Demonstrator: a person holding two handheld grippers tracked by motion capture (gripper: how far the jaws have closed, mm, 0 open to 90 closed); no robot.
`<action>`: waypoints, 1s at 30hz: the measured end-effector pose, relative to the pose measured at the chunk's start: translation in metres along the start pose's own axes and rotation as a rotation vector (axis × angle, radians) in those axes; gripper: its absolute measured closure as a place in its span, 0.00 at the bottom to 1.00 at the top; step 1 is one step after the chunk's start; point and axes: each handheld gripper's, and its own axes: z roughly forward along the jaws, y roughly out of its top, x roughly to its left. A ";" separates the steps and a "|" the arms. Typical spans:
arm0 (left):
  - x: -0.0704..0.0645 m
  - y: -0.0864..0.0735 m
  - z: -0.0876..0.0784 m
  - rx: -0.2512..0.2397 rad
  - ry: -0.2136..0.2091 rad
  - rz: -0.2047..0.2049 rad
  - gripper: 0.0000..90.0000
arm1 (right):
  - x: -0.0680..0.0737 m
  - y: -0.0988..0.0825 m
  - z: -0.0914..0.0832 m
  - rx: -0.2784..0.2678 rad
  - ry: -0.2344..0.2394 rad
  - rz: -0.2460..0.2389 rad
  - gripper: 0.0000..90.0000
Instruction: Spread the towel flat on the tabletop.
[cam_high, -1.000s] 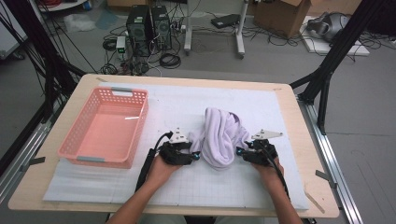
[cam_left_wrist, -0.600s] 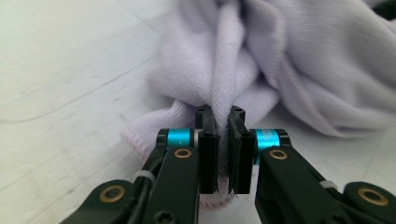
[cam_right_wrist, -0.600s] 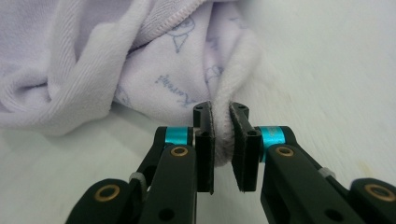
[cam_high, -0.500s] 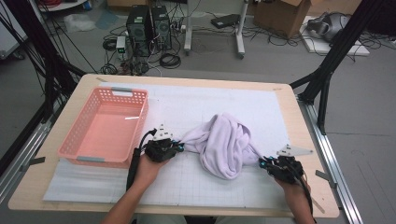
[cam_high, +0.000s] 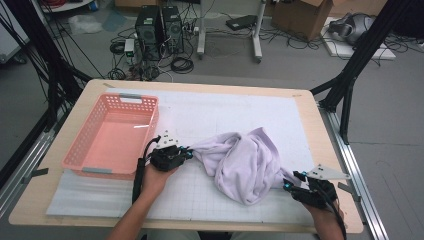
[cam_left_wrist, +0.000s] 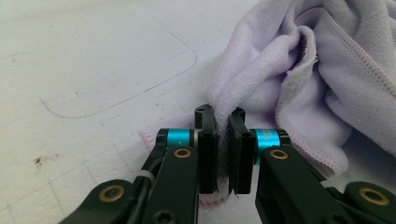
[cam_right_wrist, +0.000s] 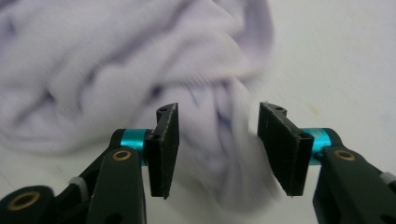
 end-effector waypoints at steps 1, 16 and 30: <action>0.000 0.000 0.000 -0.002 0.000 -0.002 0.93 | 0.003 0.005 0.004 -0.012 0.017 -0.007 0.51; 0.000 -0.005 0.001 -0.003 -0.006 -0.004 0.93 | 0.022 0.050 0.069 0.082 0.132 -0.096 0.92; 0.000 -0.003 0.000 -0.066 0.005 -0.032 0.59 | -0.001 0.030 0.010 -0.009 0.018 -0.051 0.64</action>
